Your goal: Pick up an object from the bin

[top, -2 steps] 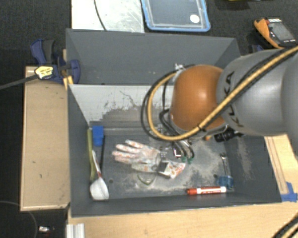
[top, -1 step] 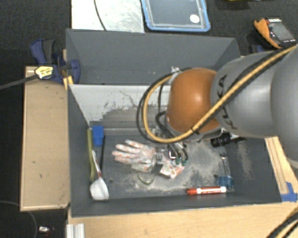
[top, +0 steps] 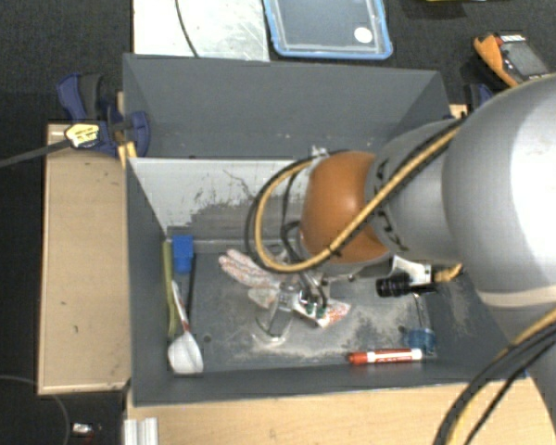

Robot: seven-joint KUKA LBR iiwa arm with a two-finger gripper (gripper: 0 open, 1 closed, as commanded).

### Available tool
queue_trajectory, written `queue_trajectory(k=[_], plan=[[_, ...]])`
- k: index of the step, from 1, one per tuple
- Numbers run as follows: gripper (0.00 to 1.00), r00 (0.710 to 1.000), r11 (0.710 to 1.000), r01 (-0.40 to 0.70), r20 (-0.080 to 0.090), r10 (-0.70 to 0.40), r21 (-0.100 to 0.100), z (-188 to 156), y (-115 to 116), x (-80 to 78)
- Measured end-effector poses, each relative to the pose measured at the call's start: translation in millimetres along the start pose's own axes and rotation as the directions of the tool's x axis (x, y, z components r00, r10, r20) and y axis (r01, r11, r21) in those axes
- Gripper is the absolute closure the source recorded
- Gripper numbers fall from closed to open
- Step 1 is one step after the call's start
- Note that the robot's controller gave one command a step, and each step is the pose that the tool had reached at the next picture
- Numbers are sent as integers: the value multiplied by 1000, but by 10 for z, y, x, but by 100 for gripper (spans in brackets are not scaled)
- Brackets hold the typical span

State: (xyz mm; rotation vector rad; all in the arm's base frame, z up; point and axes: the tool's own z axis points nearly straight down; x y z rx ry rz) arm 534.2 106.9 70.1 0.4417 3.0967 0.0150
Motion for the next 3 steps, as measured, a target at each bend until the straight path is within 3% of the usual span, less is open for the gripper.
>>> queue_trajectory(k=[1, 3], plan=[[100, 999, 1000, -30, 17, 30, -8, -62, 36, 12], [100, 999, 999, -31, 20, 31, -10, -98, 37, 10]])
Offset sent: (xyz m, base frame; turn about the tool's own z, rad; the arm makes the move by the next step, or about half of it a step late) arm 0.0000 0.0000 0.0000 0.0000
